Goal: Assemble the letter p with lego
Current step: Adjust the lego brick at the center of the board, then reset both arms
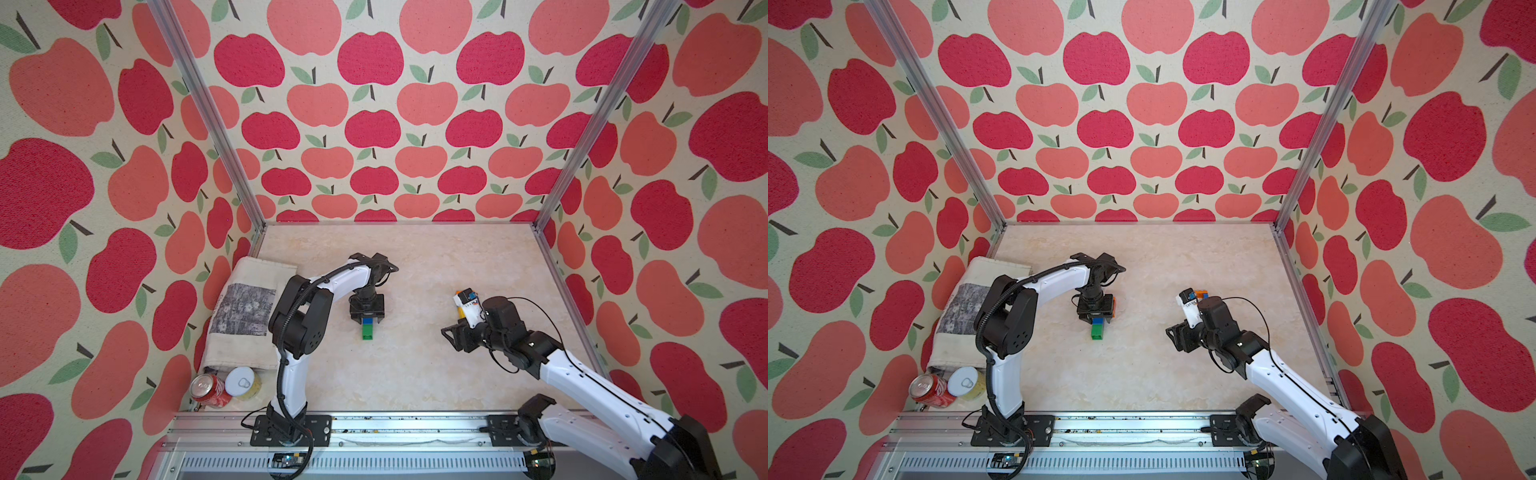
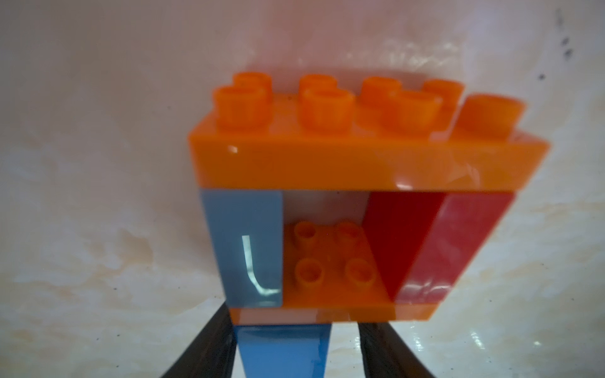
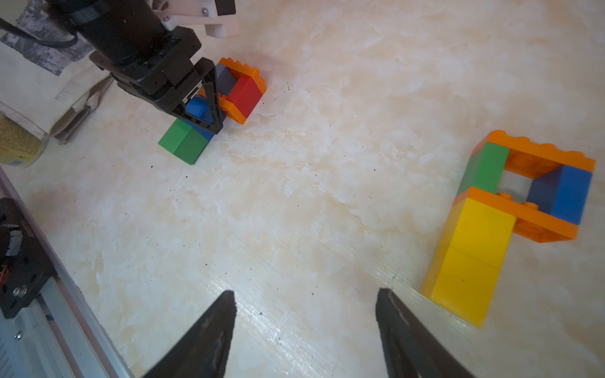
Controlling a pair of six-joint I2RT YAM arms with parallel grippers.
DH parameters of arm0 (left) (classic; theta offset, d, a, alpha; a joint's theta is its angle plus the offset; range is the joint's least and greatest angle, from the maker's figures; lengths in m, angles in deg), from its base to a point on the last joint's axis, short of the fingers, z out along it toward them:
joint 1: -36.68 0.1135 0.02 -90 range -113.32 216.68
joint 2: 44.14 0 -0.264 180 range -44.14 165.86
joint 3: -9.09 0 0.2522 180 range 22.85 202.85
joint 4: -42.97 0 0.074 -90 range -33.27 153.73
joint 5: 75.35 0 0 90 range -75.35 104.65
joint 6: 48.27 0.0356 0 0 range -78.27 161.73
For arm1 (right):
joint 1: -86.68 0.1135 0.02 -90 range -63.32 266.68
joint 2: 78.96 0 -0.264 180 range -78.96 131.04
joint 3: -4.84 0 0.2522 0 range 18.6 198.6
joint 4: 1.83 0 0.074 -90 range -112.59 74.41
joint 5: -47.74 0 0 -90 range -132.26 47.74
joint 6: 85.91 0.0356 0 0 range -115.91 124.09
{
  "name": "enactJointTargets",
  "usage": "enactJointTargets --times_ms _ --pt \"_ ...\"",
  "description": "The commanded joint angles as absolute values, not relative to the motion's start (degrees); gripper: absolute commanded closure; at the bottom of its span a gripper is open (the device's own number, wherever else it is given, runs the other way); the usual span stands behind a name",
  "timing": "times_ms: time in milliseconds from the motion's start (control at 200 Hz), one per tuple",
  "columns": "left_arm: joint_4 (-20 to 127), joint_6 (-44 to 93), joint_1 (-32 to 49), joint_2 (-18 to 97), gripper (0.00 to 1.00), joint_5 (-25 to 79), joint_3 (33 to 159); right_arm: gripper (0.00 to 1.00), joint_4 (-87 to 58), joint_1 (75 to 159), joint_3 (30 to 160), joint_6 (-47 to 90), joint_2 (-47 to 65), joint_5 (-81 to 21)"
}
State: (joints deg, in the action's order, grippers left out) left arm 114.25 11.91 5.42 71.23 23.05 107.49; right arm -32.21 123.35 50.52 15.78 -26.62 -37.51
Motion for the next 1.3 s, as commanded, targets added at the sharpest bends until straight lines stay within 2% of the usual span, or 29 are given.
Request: enactJointTargets --times_ms 0,135,170,315,475,535,615,670,795,865,1031,1131,1211,1296 --pt "112.87 11.5 4.79 64.32 0.28 21.7 105.22 0.24 -37.17 121.58 52.72 12.95 -30.37 -49.49" --pt "108.78 11.99 5.23 52.37 0.15 15.26 99.13 0.17 -33.1 117.88 50.17 8.82 -34.94 -64.25" --pt "107.25 12.5 5.73 48.89 0.0 12.85 97.04 0.16 -29.97 116.66 48.58 6.47 -35.64 -66.9" --pt "94.53 16.43 11.85 31.43 0.01 1.17 83.42 0.11 -12.46 110.88 40.87 -1.22 -34.62 -73.9" --pt "58.48 34.88 17.28 14.4 0.01 -11.88 59.08 0.08 3.73 104.2 38.44 -3.44 -20.55 -69.3" --pt "46.31 41.86 20.11 12.62 0.01 -11.14 51.63 0.06 11.54 102.67 37.23 -3.9 -14.5 -67.23" --pt "25.85 52.31 22.41 14.14 0.01 -5.93 41.35 0.04 19.32 101.2 37.13 -5.44 -7.79 -63.61" --pt "15.77 54.42 24.65 17.41 0.01 -2.69 36.44 0.03 20.68 100.5 38.19 -6.56 -5.33 -60.74" --pt "11.53 50.44 31.26 24.85 0.01 7.11 34.9 0.02 27.13 98.33 39.05 -8.39 -0.59 -54.54" --pt "2.97 50.37 34.02 29.19 0.01 12.03 33.52 0.01 28.7 97.94 39.74 -10.19 1.36 -50.82" --pt "-6.12 43.76 42.64 39.75 0.01 25.22 34.92 0.01 23.93 97.43 42.48 -10.79 2.51 -45.16" --pt "-18.79 42.71 44.05 51.16 0.01 26.98 35.57 0.01 27.23 95.55 41.06 -8.2 1.98 -40.27" --pt "-6.19 41.29 45.24 45.82 0.01 26.5 37.91 0.01 35.91 92.9 38.69 -5.53 4.91 -36.16" --pt "-2.17 41.15 45.3 48.06 0.01 25.93 42.72 0.01 33.67 89.88 39.77 -1.88 5.71 -36.5"
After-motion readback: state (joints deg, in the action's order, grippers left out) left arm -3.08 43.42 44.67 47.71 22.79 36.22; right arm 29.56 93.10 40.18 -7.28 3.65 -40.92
